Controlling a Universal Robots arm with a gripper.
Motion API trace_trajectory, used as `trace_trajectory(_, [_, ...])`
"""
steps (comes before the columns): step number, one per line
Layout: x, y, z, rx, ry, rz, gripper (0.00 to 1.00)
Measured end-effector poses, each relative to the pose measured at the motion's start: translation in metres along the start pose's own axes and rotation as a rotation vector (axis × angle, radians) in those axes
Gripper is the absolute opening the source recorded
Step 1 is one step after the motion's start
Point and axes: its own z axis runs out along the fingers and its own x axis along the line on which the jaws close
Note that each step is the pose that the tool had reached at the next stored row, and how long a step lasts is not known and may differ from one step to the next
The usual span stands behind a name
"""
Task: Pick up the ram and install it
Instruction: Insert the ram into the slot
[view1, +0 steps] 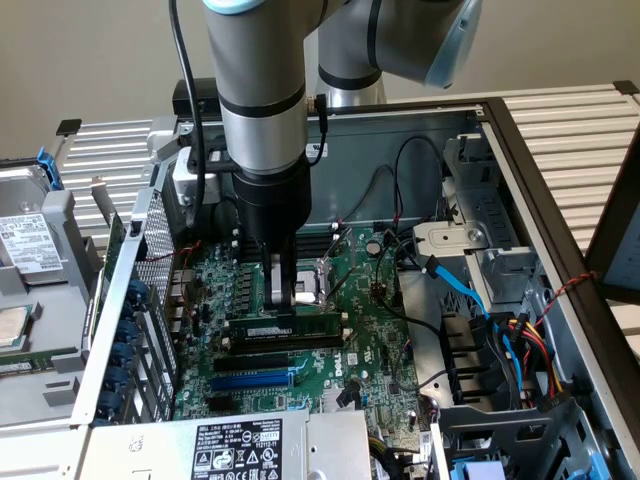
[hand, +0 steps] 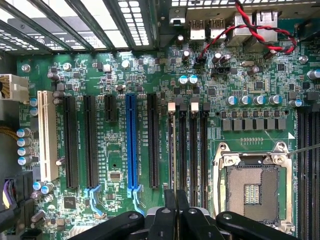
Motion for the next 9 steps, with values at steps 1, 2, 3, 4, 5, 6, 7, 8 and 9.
trace_trajectory(1, [-0.0001, 0.0, -0.0002, 0.0, 0.0, 0.0, 0.12])
trace_trajectory(2, [-0.0002, 0.0, -0.0002, 0.0, 0.0001, 0.0, 0.12])
trace_trajectory(3, [-0.0002, 0.0, -0.0002, 0.0, 0.0, 0.0, 0.12])
trace_trajectory(4, [-0.0002, 0.0, -0.0002, 0.0, 0.0, 0.0, 0.12])
trace_trajectory(5, [-0.0002, 0.0, -0.0003, 0.0001, 0.0001, 0.0, 0.12])
trace_trajectory(6, [-0.0002, 0.0, -0.0003, 0.0, 0.0001, 0.0, 0.12])
trace_trajectory(7, [-0.0002, 0.0, -0.0003, 0.0, 0.0001, 0.0, 0.12])
trace_trajectory(8, [-0.0002, 0.0, -0.0002, 0.0, 0.0001, 0.0, 0.12])
trace_trajectory(9, [-0.0002, 0.0, -0.0003, -0.0001, 0.0002, 0.0, 0.12])
